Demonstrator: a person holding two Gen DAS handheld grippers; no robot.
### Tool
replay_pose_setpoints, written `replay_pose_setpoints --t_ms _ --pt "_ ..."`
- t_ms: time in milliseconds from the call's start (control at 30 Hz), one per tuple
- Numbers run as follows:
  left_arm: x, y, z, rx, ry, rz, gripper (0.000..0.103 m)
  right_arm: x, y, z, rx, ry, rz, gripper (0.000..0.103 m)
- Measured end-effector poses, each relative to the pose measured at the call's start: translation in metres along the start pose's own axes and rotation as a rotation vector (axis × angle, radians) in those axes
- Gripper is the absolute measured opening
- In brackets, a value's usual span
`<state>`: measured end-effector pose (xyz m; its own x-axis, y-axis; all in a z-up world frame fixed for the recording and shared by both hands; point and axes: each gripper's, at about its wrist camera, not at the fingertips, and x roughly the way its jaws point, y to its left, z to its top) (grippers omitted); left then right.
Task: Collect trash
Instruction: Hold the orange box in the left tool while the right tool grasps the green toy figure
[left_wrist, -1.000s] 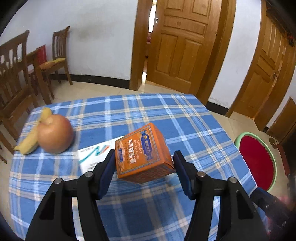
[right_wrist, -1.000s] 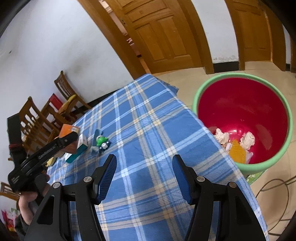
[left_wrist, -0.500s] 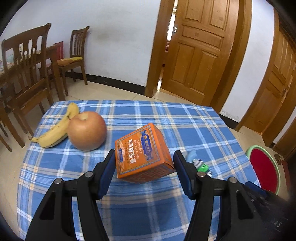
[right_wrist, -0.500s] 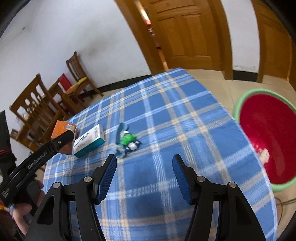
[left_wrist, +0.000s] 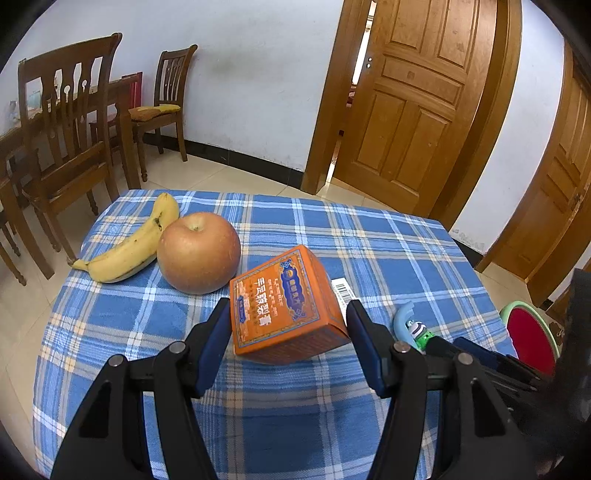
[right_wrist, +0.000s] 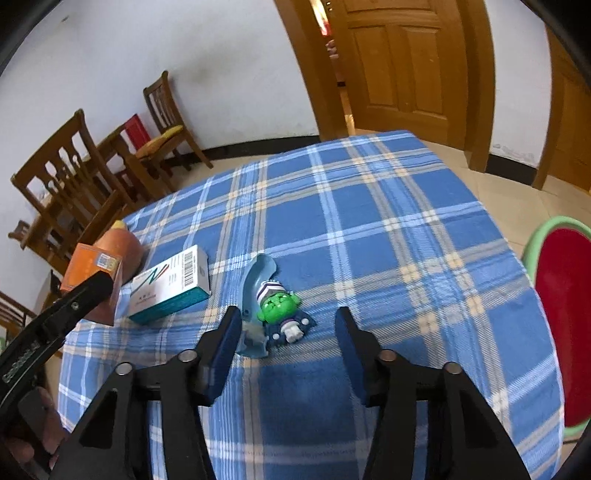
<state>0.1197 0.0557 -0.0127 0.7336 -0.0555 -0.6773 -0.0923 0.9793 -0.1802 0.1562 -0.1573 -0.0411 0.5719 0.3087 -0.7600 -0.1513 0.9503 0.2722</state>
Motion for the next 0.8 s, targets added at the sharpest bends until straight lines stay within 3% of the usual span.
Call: replay_pose_setpoints --t_ms 433,800 --pt "0.002 -0.004 -0.003 0.008 0.008 -0.004 0.063 0.017 0.011 -0.002 -0.067 -0.004 -0.046 0.036" --pt "0.002 -0.014 -0.005 0.037 0.007 -0.013 0.063 -0.005 -0.005 -0.007 0.007 -0.033 -0.002 0.032"
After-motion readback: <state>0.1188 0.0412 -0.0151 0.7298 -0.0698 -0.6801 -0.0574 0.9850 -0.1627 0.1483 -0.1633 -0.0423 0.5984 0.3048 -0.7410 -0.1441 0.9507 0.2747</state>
